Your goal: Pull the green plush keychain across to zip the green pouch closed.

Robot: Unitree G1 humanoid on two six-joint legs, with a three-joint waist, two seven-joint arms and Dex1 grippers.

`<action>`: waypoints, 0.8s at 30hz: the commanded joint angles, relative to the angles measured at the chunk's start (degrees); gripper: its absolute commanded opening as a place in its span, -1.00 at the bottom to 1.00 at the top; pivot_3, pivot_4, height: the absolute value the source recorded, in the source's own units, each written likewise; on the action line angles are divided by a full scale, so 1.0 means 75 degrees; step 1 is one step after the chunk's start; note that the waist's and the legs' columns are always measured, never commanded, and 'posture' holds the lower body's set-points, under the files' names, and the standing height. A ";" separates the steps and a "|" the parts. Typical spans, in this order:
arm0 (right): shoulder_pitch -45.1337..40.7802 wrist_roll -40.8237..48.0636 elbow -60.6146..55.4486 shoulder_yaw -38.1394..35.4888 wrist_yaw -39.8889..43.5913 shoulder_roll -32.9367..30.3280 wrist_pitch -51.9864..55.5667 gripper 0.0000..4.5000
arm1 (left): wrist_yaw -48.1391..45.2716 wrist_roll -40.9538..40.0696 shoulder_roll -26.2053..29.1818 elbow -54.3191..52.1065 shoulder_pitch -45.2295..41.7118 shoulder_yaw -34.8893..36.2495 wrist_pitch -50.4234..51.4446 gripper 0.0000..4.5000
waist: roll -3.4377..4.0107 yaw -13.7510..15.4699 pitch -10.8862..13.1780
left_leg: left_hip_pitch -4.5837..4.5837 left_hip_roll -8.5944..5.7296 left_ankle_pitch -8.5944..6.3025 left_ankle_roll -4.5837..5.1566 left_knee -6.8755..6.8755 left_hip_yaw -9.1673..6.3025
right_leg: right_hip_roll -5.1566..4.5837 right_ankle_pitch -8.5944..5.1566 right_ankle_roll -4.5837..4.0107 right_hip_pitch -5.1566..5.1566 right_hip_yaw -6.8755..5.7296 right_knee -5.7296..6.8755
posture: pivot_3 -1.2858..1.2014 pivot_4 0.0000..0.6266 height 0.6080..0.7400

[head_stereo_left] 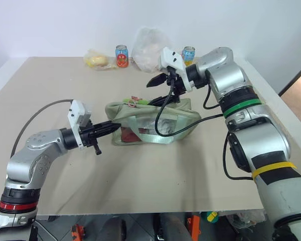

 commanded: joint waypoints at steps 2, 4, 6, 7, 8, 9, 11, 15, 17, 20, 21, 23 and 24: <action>-0.0020 0.0018 -0.0191 -0.0163 -0.0227 0.0360 0.0152 0.81 | 0.0100 0.0026 -0.0041 -0.0077 0.0121 -0.0196 0.0195 -1.00 | 0.0000 0.0002 0.0000 | 0.0000 0.0000 0.0001 -0.0002 0.0000 -0.0004 | -0.0001 0.0000 0.0000 0.0001 -0.0002 0.0000 | 0.03 -0.52 1.00; -0.0005 0.0051 -0.0189 -0.0218 -0.0324 0.0457 0.0225 0.43 | 0.0128 0.0010 -0.0054 -0.0112 0.0139 -0.0188 0.0208 -1.00 | 0.0000 0.0004 0.0000 | -0.0002 -0.0002 0.0001 -0.0002 0.0000 -0.0005 | -0.0004 0.0000 0.0000 0.0001 -0.0003 0.0001 | 0.03 -0.52 1.00; 0.0051 0.0082 -0.0267 -0.0240 -0.0295 0.0480 0.0247 0.14 | 0.0160 -0.0005 -0.0062 -0.0140 0.0154 -0.0178 0.0223 -1.00 | 0.0000 0.0004 0.0000 | -0.0002 -0.0005 0.0001 -0.0002 0.0000 -0.0005 | -0.0009 0.0000 0.0000 0.0001 -0.0002 0.0000 | 0.03 -0.52 1.00; 0.0083 0.0092 -0.0313 -0.0246 -0.0263 0.0469 0.0257 -0.01 | 0.0174 -0.0012 -0.0063 -0.0152 0.0164 -0.0167 0.0230 -1.00 | 0.0000 0.0004 0.0000 | -0.0002 -0.0008 0.0001 -0.0002 0.0000 -0.0005 | -0.0016 0.0000 0.0000 0.0002 -0.0003 0.0000 | 0.03 -0.52 1.00; 0.0123 0.0103 -0.0367 -0.0247 -0.0218 0.0448 0.0258 -0.17 | 0.0184 -0.0019 -0.0062 -0.0161 0.0174 -0.0156 0.0235 -1.00 | 0.0000 0.0004 0.0000 | -0.0002 -0.0008 0.0001 -0.0001 0.0000 -0.0005 | -0.0017 0.0000 0.0000 0.0002 -0.0004 0.0000 | 0.03 -0.52 1.00; 0.0162 0.0119 -0.0422 -0.0252 -0.0164 0.0417 0.0259 -0.34 | 0.0192 -0.0025 -0.0059 -0.0165 0.0183 -0.0142 0.0239 -1.00 | 0.0000 0.0004 0.0000 | -0.0002 -0.0009 0.0001 -0.0001 0.0000 -0.0005 | -0.0017 0.0000 0.0000 0.0002 -0.0003 0.0000 | 0.03 -0.52 1.00; 0.0208 0.0145 -0.0493 -0.0267 -0.0078 0.0365 0.0269 -0.61 | 0.0203 -0.0033 -0.0052 -0.0164 0.0191 -0.0124 0.0244 -1.00 | 0.0000 0.0004 0.0000 | -0.0002 -0.0008 0.0000 -0.0001 0.0000 -0.0005 | -0.0018 0.0000 0.0000 0.0002 -0.0004 0.0000 | 0.03 -0.52 1.00; 0.0291 0.0208 -0.0644 -0.0317 0.0089 0.0249 0.0305 -0.99 | 0.0224 -0.0045 -0.0051 -0.0128 0.0157 -0.0110 0.0247 -1.00 | 0.0000 0.0004 0.0000 | -0.0002 -0.0008 0.0001 -0.0002 0.0000 -0.0009 | -0.0015 0.0000 0.0000 0.0001 -0.0006 0.0001 | 0.03 -0.52 1.00; 0.0332 0.0228 -0.0708 -0.0330 0.0122 0.0194 0.0325 -0.99 | 0.0239 -0.0050 -0.0059 -0.0105 0.0122 -0.0119 0.0245 -1.00 | 0.0000 0.0004 0.0000 | -0.0002 -0.0009 0.0002 -0.0003 0.0000 -0.0014 | -0.0013 0.0000 0.0000 0.0004 -0.0010 0.0001 | 0.03 -0.52 1.00; 0.0360 0.0245 -0.0760 -0.0370 0.0100 0.0115 0.0356 -0.99 | 0.0271 -0.0066 -0.0084 -0.0082 0.0072 -0.0150 0.0245 -1.00 | 0.0000 0.0004 0.0000 | -0.0002 -0.0010 0.0001 -0.0003 0.0000 -0.0014 | -0.0012 0.0000 0.0000 0.0005 -0.0010 0.0000 | 0.03 -0.52 1.00; 0.0353 0.0243 -0.0760 -0.0387 0.0059 0.0082 0.0342 -0.99 | 0.0276 -0.0072 -0.0089 -0.0083 0.0065 -0.0161 0.0244 -1.00 | 0.0000 0.0004 0.0000 | -0.0002 -0.0010 0.0002 -0.0003 0.0000 -0.0014 | -0.0012 0.0000 0.0000 0.0004 -0.0010 0.0000 | 0.03 -0.52 1.00; 0.0150 0.0182 -0.0482 -0.0541 -0.0453 0.0006 0.0335 -0.99 | 0.0281 -0.0076 -0.0105 -0.0081 0.0053 -0.0188 0.0242 -1.00 | 0.0000 0.0004 0.0000 | -0.0002 -0.0010 0.0002 -0.0003 0.0000 -0.0015 | -0.0012 0.0000 0.0000 0.0004 -0.0011 0.0000 | 0.03 -0.52 1.00; -0.0013 0.0119 -0.0282 -0.0634 -0.0759 -0.0086 0.0332 -0.99 | 0.0281 -0.0077 -0.0118 -0.0081 0.0050 -0.0205 0.0242 -1.00 | 0.0000 0.0007 0.0000 | -0.0002 -0.0010 0.0001 -0.0003 0.0000 -0.0016 | -0.0013 -0.0001 0.0000 0.0005 -0.0012 0.0000 | 0.03 -0.52 1.00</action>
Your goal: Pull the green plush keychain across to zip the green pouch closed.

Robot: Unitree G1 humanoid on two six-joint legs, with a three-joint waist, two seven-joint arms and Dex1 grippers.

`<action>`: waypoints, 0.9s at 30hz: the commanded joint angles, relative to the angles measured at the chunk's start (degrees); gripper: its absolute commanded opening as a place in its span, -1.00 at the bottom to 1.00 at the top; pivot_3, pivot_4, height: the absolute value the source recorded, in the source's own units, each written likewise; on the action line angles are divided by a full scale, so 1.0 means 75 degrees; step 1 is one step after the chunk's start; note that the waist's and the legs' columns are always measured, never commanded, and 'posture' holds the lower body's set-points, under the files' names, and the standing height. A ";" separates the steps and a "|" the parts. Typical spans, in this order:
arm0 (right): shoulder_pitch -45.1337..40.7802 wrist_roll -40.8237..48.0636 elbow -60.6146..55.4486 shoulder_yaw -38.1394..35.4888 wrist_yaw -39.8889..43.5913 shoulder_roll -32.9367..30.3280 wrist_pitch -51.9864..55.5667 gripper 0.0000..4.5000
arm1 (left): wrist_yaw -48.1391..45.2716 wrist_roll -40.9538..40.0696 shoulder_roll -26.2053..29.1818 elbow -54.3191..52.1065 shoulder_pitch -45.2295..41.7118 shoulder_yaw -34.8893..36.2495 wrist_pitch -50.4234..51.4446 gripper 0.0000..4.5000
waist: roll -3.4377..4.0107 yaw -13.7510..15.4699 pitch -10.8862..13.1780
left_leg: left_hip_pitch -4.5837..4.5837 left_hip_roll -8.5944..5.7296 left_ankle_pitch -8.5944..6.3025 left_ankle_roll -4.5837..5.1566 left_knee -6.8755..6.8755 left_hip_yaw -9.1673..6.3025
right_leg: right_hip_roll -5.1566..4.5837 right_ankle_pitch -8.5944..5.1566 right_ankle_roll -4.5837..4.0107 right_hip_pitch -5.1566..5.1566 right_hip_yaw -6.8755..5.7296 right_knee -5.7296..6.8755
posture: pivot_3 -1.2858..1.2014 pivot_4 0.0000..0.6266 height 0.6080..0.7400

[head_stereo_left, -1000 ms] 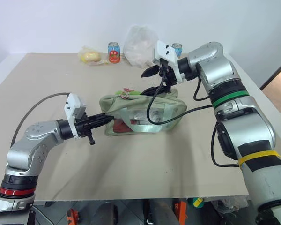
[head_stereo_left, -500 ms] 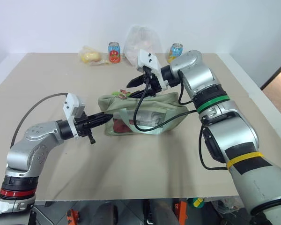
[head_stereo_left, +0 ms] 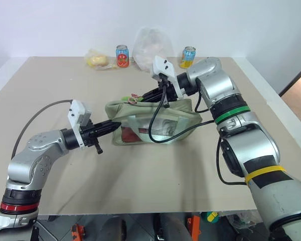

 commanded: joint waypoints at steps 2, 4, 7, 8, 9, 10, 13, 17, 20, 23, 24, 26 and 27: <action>-0.0686 -0.0098 0.0420 -0.0612 -0.1049 -0.0492 -0.0083 -0.99 | 0.0008 0.0054 -0.0057 -0.0002 0.0028 -0.0280 0.0170 -1.00 | 0.0001 0.0009 0.0001 | -0.0002 -0.0004 0.0001 -0.0002 0.0000 -0.0002 | -0.0003 0.0000 0.0000 -0.0001 -0.0002 0.0000 | 0.03 -0.52 1.00; -0.0830 -0.0146 0.0505 -0.0691 -0.1258 -0.0746 -0.0206 -0.99 | 0.0009 0.0052 -0.0073 -0.0008 0.0038 -0.0294 0.0173 -1.00 | 0.0001 0.0014 0.0001 | -0.0009 -0.0009 0.0002 -0.0001 0.0000 -0.0004 | -0.0007 0.0000 0.0000 -0.0002 -0.0004 -0.0001 | 0.03 -0.52 1.00; -0.0972 -0.0223 0.0486 -0.0781 -0.1407 -0.1165 -0.0421 -0.99 | 0.0007 0.0044 -0.0089 -0.0010 0.0050 -0.0315 0.0176 -1.00 | 0.0001 0.0000 0.0001 | -0.0009 -0.0010 -0.0001 0.0002 -0.0001 -0.0001 | -0.0006 -0.0001 -0.0001 -0.0004 -0.0003 -0.0003 | 0.03 -0.52 1.00; -0.0983 -0.0242 0.0368 -0.0803 -0.1370 -0.1360 -0.0490 -0.99 | 0.0006 0.0041 -0.0093 -0.0009 0.0054 -0.0326 0.0176 -1.00 | 0.0001 0.0006 0.0001 | -0.0009 -0.0010 -0.0001 0.0003 -0.0001 -0.0001 | -0.0005 -0.0001 -0.0001 -0.0003 -0.0003 -0.0004 | 0.03 -0.52 1.00; -0.0970 -0.0291 0.0199 -0.0803 -0.1327 -0.1595 -0.0578 -0.99 | 0.0004 0.0035 -0.0096 -0.0012 0.0059 -0.0338 0.0180 -1.00 | 0.0002 0.0023 0.0001 | -0.0013 -0.0010 -0.0001 0.0003 -0.0001 -0.0007 | -0.0004 -0.0002 -0.0001 -0.0003 -0.0006 -0.0004 | 0.03 -0.52 1.00; -0.0929 -0.0345 0.0020 -0.0782 -0.1276 -0.1803 -0.0674 -0.99 | 0.0000 0.0028 -0.0096 -0.0018 0.0066 -0.0348 0.0182 -1.00 | 0.0003 0.0048 0.0002 | -0.0024 -0.0011 0.0000 0.0002 0.0000 -0.0013 | -0.0005 -0.0001 -0.0001 -0.0008 -0.0012 -0.0004 | 0.03 -0.52 1.00; -0.0574 -0.0485 -0.0758 -0.0699 -0.0975 -0.2479 -0.0887 -0.99 | 0.0010 0.0008 -0.0096 -0.0033 0.0089 -0.0364 0.0182 -1.00 | 0.0003 0.0125 0.0002 | -0.0054 -0.0018 0.0002 0.0005 0.0007 -0.0021 | -0.0013 0.0000 0.0003 -0.0023 -0.0020 -0.0009 | 0.03 -0.52 1.00; 0.0171 -0.1274 -0.1811 -0.0424 -0.1142 -0.3744 -0.1635 -0.99 | 0.0029 -0.0051 -0.0079 -0.0121 0.0182 -0.0355 0.0212 -1.00 | 0.0004 0.0184 0.0002 | -0.0064 -0.0027 -0.0005 0.0017 0.0006 -0.0030 | -0.0024 -0.0015 0.0020 -0.0021 -0.0035 -0.0020 | 0.03 -0.52 1.00; 0.0469 -0.1945 -0.2190 -0.0429 -0.1486 -0.4714 -0.1890 -0.99 | 0.0028 -0.0081 -0.0057 -0.0184 0.0260 -0.0339 0.0236 -1.00 | 0.0017 0.0169 0.0008 | -0.0058 -0.0027 -0.0009 0.0022 0.0006 -0.0010 | -0.0021 -0.0017 0.0025 -0.0024 -0.0014 -0.0020 | 0.03 -0.52 1.00; 0.1070 -0.2000 -0.2677 -0.0679 -0.1435 -0.5402 -0.1690 -0.99 | 0.0021 -0.0114 -0.0022 -0.0188 0.0296 -0.0319 0.0244 -1.00 | 0.0026 0.0164 0.0012 | -0.0055 -0.0024 -0.0006 0.0018 0.0006 -0.0011 | -0.0011 -0.0018 0.0026 -0.0027 -0.0011 -0.0019 | 0.03 -0.52 1.00; 0.1416 -0.1931 -0.2912 -0.0747 -0.1405 -0.5518 -0.1568 -0.99 | 0.0020 -0.0125 -0.0012 -0.0173 0.0295 -0.0314 0.0248 -1.00 | 0.0026 0.0165 0.0011 | -0.0055 -0.0018 -0.0003 0.0014 0.0006 -0.0014 | 0.0000 -0.0019 0.0025 -0.0025 -0.0010 -0.0019 | 0.03 -0.52 1.00; 0.2308 -0.1706 -0.3537 -0.0849 -0.1488 -0.5461 -0.1064 -0.99 | 0.0070 -0.0207 -0.0014 -0.0136 0.0277 -0.0257 0.0340 -1.00 | 0.0020 0.0168 0.0007 | -0.0052 -0.0011 -0.0001 0.0011 0.0006 -0.0018 | 0.0008 -0.0022 0.0022 -0.0022 -0.0011 -0.0018 | 0.03 -0.52 1.00; 0.2846 -0.1560 -0.3967 -0.0897 -0.1573 -0.5292 -0.0739 -0.99 | 0.0103 -0.0268 -0.0026 -0.0116 0.0261 -0.0214 0.0398 -1.00 | 0.0019 0.0169 0.0007 | -0.0046 -0.0008 -0.0001 0.0011 0.0007 -0.0022 | 0.0013 -0.0023 0.0021 -0.0015 -0.0014 -0.0018 | 0.03 -0.52 1.00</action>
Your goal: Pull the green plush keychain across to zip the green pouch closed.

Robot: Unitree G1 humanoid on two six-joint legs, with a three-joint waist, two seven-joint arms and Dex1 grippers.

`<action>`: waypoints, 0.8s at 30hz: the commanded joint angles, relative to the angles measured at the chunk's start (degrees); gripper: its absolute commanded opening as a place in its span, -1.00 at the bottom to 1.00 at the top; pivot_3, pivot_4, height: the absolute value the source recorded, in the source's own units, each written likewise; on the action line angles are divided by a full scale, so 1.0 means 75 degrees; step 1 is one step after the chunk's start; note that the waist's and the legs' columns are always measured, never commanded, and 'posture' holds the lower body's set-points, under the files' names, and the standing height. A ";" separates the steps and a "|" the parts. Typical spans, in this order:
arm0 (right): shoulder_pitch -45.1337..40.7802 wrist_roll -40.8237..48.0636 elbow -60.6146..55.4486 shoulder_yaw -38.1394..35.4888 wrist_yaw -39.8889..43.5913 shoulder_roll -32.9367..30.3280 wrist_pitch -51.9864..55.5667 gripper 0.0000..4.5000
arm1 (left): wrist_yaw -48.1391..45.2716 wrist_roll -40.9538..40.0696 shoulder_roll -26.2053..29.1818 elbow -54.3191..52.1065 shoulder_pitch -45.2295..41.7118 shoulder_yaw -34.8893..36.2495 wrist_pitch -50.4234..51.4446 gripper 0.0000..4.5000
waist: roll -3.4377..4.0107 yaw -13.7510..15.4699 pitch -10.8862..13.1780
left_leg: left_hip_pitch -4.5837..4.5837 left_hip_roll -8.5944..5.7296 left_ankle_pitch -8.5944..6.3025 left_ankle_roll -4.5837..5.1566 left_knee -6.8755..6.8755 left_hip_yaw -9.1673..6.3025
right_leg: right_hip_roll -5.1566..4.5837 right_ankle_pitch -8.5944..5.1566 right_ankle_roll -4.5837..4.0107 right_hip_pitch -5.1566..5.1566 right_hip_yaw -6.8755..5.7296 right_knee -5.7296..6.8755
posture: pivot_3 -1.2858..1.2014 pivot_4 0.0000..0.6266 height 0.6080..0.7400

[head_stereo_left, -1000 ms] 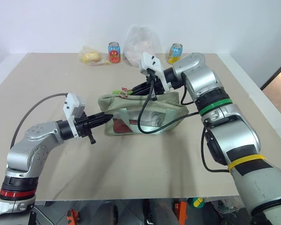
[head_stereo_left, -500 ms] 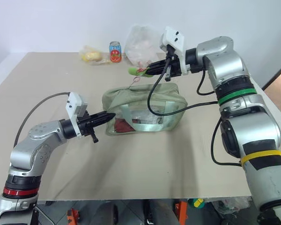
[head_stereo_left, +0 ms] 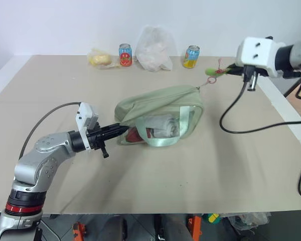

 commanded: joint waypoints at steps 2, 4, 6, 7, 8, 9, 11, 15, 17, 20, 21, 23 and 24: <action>0.1746 0.0369 -0.1505 -0.0487 -0.0583 0.0360 0.1498 -0.99 | 0.0149 -0.0073 0.0121 0.0209 0.0138 0.0190 0.0353 -1.00 | -0.0003 -0.0003 -0.0003 | 0.0004 0.0004 0.0002 -0.0002 0.0004 0.0002 | 0.0001 0.0000 0.0000 0.0003 0.0002 0.0002 | 0.03 -0.52 1.00; 0.2524 0.0574 -0.2222 -0.0419 -0.0848 0.0930 0.2173 -0.99 | 0.0195 -0.0129 0.0112 0.0206 0.0117 0.0227 0.0427 -1.00 | -0.0001 -0.0037 -0.0005 | 0.0014 0.0006 0.0006 -0.0001 0.0007 0.0011 | 0.0005 0.0002 0.0002 0.0005 0.0012 0.0008 | 0.03 -0.52 1.00; 0.3031 0.0626 -0.2449 -0.0405 -0.1211 0.1407 0.2671 -0.99 | 0.0236 -0.0206 0.0115 0.0162 0.0110 0.0270 0.0517 -1.00 | 0.0000 -0.0069 -0.0005 | 0.0027 0.0018 0.0011 -0.0009 0.0009 0.0017 | 0.0019 0.0004 0.0001 0.0008 0.0022 0.0012 | 0.03 -0.52 1.00; 0.3200 0.0575 -0.2460 -0.0388 -0.1360 0.1545 0.2779 -0.99 | 0.0254 -0.0233 0.0119 0.0140 0.0105 0.0285 0.0555 -1.00 | 0.0002 -0.0065 -0.0004 | 0.0026 0.0018 0.0019 -0.0013 0.0007 0.0013 | 0.0021 0.0004 0.0003 0.0007 0.0020 0.0015 | 0.03 -0.52 1.00; 0.3315 0.0519 -0.2451 -0.0366 -0.1475 0.1635 0.2856 -0.99 | 0.0270 -0.0259 0.0128 0.0121 0.0100 0.0303 0.0592 -1.00 | 0.0005 -0.0064 -0.0002 | 0.0026 0.0018 0.0027 -0.0015 0.0007 0.0007 | 0.0024 0.0004 0.0006 0.0007 0.0014 0.0018 | 0.03 -0.52 1.00; 0.3385 0.0502 -0.2455 -0.0358 -0.1542 0.1693 0.2921 -0.99 | 0.0286 -0.0288 0.0137 0.0109 0.0098 0.0323 0.0628 -1.00 | 0.0005 -0.0063 -0.0002 | 0.0026 0.0017 0.0031 -0.0018 0.0007 0.0008 | 0.0024 0.0005 0.0009 0.0006 0.0013 0.0018 | 0.03 -0.52 1.00; 0.3411 0.0541 -0.2441 -0.0362 -0.1607 0.1713 0.2975 -0.99 | 0.0345 -0.0351 0.0143 0.0113 0.0069 0.0368 0.0716 -1.00 | 0.0000 -0.0063 -0.0005 | 0.0029 0.0016 0.0038 -0.0016 0.0008 0.0010 | 0.0026 0.0009 0.0021 0.0009 0.0015 0.0017 | 0.03 -0.52 1.00; 0.3347 0.0694 -0.2344 -0.0480 -0.1641 0.1663 0.3056 -0.99 | 0.0538 -0.0320 0.0111 0.0135 0.0046 0.0480 0.0756 -1.00 | -0.0001 -0.0064 -0.0005 | 0.0043 0.0015 0.0039 -0.0015 0.0007 0.0024 | 0.0042 0.0009 0.0029 0.0013 0.0017 0.0016 | 0.03 -0.52 1.00; 0.3181 0.1064 -0.2294 -0.0829 -0.1692 0.1752 0.3324 -0.70 | 0.0654 -0.0262 0.0087 0.0164 0.0052 0.0526 0.0726 -1.00 | -0.0001 -0.0064 -0.0005 | 0.0045 0.0017 0.0039 -0.0015 0.0007 0.0026 | 0.0050 0.0010 0.0025 0.0013 0.0020 0.0016 | 0.03 -0.52 1.00; 0.2910 0.1969 -0.2429 -0.1546 -0.1526 0.1785 0.4028 -0.28 | 0.0874 -0.0484 0.0005 0.0329 -0.0046 0.0787 0.0860 -0.53 | 0.0001 -0.0064 -0.0003 | 0.0045 0.0023 0.0039 -0.0015 0.0004 0.0023 | 0.0057 0.0013 0.0016 0.0011 0.0028 0.0016 | 0.03 -0.52 1.00; 0.2863 0.2302 -0.2426 -0.1803 -0.1480 0.1775 0.4338 -0.13 | 0.0890 -0.0619 0.0004 0.0298 -0.0070 0.0902 0.0910 -0.37 | -0.0001 -0.0066 -0.0003 | 0.0044 0.0025 0.0039 -0.0015 0.0004 0.0024 | 0.0060 0.0015 0.0012 0.0009 0.0030 0.0016 | 0.03 -0.52 1.00; 0.2986 0.2820 -0.2529 -0.2146 -0.1249 0.1665 0.4673 0.18 | 0.1034 -0.0804 -0.0006 0.0284 -0.0144 0.1121 0.1024 -0.07 | -0.0011 -0.0065 0.0000 | 0.0041 0.0037 0.0039 -0.0015 0.0004 0.0021 | 0.0071 0.0022 -0.0001 0.0008 0.0028 0.0014 | 0.03 -0.52 1.00; 0.3050 0.2970 -0.2588 -0.2231 -0.1182 0.1621 0.4761 0.34 | 0.1094 -0.0855 -0.0008 0.0290 -0.0167 0.1196 0.1079 0.08 | -0.0013 -0.0064 -0.0001 | 0.0040 0.0049 0.0039 -0.0015 0.0004 0.0015 | 0.0072 0.0032 -0.0023 0.0010 0.0023 0.0013 | 0.03 -0.52 1.00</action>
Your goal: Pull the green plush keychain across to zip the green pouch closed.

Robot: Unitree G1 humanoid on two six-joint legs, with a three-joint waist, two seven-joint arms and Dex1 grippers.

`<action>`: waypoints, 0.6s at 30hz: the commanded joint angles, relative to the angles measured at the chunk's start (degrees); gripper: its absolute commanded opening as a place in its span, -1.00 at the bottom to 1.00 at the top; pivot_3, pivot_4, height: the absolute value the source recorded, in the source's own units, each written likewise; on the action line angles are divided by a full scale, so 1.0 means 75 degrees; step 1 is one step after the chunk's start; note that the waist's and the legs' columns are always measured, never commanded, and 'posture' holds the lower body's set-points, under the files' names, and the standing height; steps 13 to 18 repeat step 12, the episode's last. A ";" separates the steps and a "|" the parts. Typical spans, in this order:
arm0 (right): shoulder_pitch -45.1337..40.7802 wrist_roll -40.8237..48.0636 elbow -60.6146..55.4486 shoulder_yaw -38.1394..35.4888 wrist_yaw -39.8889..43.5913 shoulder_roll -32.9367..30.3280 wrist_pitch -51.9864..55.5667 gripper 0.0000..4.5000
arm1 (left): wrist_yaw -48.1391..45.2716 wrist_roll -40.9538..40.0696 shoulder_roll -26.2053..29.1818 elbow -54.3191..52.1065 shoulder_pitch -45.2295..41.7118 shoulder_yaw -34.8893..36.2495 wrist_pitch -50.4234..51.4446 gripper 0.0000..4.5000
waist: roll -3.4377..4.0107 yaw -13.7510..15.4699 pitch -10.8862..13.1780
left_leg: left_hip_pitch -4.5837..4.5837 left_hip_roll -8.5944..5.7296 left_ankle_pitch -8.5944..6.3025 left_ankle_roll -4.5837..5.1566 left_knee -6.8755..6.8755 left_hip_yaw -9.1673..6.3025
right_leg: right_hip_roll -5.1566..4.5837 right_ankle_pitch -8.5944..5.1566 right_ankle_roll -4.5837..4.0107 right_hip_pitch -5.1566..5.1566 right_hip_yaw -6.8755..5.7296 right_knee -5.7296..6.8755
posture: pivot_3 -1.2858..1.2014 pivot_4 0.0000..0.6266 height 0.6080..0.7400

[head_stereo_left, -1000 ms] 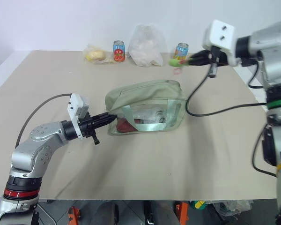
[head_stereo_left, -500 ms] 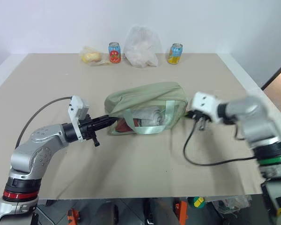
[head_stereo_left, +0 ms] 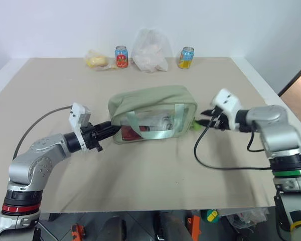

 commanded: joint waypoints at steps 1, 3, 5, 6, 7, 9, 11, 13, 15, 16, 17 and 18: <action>0.0087 0.0974 -0.0367 -0.0785 0.0297 -0.0222 0.0702 0.46 | 0.0232 -0.0311 0.0115 -0.0147 -0.0165 0.0589 0.0101 0.20 | -0.0001 0.0001 -0.0001 | 0.0000 0.0004 -0.0001 0.0001 -0.0001 -0.0002 | 0.0002 -0.0003 -0.0003 0.0000 -0.0002 -0.0001 | 0.03 -0.52 1.00; 0.0440 0.1660 -0.0643 -0.1290 0.0561 -0.0358 0.1246 0.79 | 0.0335 -0.0194 0.0290 -0.0297 -0.0047 0.0788 0.0018 0.53 | -0.0001 0.0003 -0.0001 | -0.0001 0.0005 -0.0001 0.0001 -0.0006 -0.0001 | 0.0003 -0.0005 -0.0006 -0.0001 -0.0002 -0.0002 | 0.03 -0.52 1.00; 0.0980 0.2272 -0.0933 -0.1831 0.0827 -0.0516 0.1565 0.79 | 0.0412 -0.0292 0.0529 -0.0494 0.0207 0.1109 0.0171 0.81 | -0.0002 0.0008 0.0000 | -0.0004 0.0005 -0.0003 0.0004 -0.0010 -0.0005 | 0.0003 -0.0008 -0.0012 -0.0001 -0.0003 -0.0002 | 0.03 -0.52 1.00; 0.1281 0.2555 -0.1057 -0.2120 0.0924 -0.0579 0.1682 0.79 | 0.0380 -0.0433 0.0637 -0.0631 0.0405 0.1306 0.0247 0.81 | -0.0002 0.0013 0.0000 | -0.0009 0.0008 -0.0005 0.0007 -0.0011 -0.0005 | 0.0003 -0.0009 -0.0015 -0.0006 -0.0003 -0.0003 | 0.03 -0.52 1.00; 0.1683 0.2865 -0.1178 -0.2487 0.1029 -0.0645 0.1824 0.79 | 0.0366 -0.0575 0.0750 -0.0780 0.0711 0.1581 0.0336 0.81 | -0.0001 0.0023 0.0000 | -0.0012 0.0009 -0.0009 0.0012 -0.0013 -0.0005 | 0.0002 -0.0012 -0.0018 -0.0008 -0.0003 -0.0003 | 0.03 -0.52 1.00; 0.2360 0.3310 -0.1425 -0.3041 0.1079 -0.0707 0.1987 0.79 | 0.0184 -0.0767 0.0963 -0.0899 0.1334 0.2015 0.0453 0.81 | 0.0000 0.0013 0.0000 | -0.0012 0.0012 -0.0019 0.0018 -0.0015 0.0004 | -0.0001 -0.0019 -0.0019 -0.0013 0.0003 -0.0004 | 0.03 -0.52 1.00; 0.2819 0.3683 -0.1584 -0.3502 0.0964 -0.0661 0.2119 0.79 | 0.0076 -0.0780 0.1112 -0.0916 0.1864 0.2317 0.0446 0.81 | 0.0000 -0.0002 0.0000 | -0.0011 0.0013 -0.0025 0.0023 -0.0016 0.0010 | -0.0001 -0.0026 -0.0016 -0.0013 0.0008 -0.0005 | 0.03 -0.52 1.00; 0.2973 0.3862 -0.1650 -0.3694 0.0865 -0.0612 0.2195 0.79 | 0.0032 -0.0796 0.1173 -0.0898 0.2073 0.2455 0.0435 0.81 | 0.0000 -0.0002 0.0000 | -0.0006 0.0014 -0.0026 0.0022 -0.0015 0.0015 | -0.0001 -0.0028 -0.0014 -0.0012 0.0010 -0.0004 | 0.03 -0.52 1.00; 0.2973 0.3862 -0.1650 -0.3694 0.0865 -0.0612 0.2195 0.79 | 0.0032 -0.0796 0.1173 -0.0898 0.2073 0.2455 0.0435 0.81 | 0.0000 -0.0002 0.0000 | -0.0006 0.0014 -0.0026 0.0022 -0.0015 0.0015 | -0.0001 -0.0028 -0.0014 -0.0012 0.0010 -0.0004 | 0.03 -0.52 1.00; 0.2973 0.3862 -0.1650 -0.3694 0.0865 -0.0612 0.2195 0.79 | 0.0032 -0.0796 0.1173 -0.0898 0.2073 0.2455 0.0435 0.81 | 0.0000 -0.0002 0.0000 | -0.0006 0.0014 -0.0026 0.0022 -0.0015 0.0015 | -0.0001 -0.0028 -0.0014 -0.0012 0.0010 -0.0004 | 0.03 -0.52 1.00; 0.2973 0.3862 -0.1650 -0.3694 0.0865 -0.0612 0.2195 0.79 | 0.0032 -0.0796 0.1173 -0.0898 0.2073 0.2455 0.0435 0.81 | 0.0000 -0.0002 0.0000 | -0.0006 0.0014 -0.0026 0.0022 -0.0015 0.0015 | -0.0001 -0.0028 -0.0014 -0.0012 0.0010 -0.0004 | 0.03 -0.52 1.00; 0.2973 0.3862 -0.1650 -0.3694 0.0865 -0.0612 0.2195 0.79 | 0.0032 -0.0796 0.1173 -0.0898 0.2073 0.2455 0.0435 0.81 | 0.0000 -0.0002 0.0000 | -0.0006 0.0014 -0.0026 0.0022 -0.0015 0.0015 | -0.0001 -0.0028 -0.0014 -0.0012 0.0010 -0.0004 | 0.03 -0.52 1.00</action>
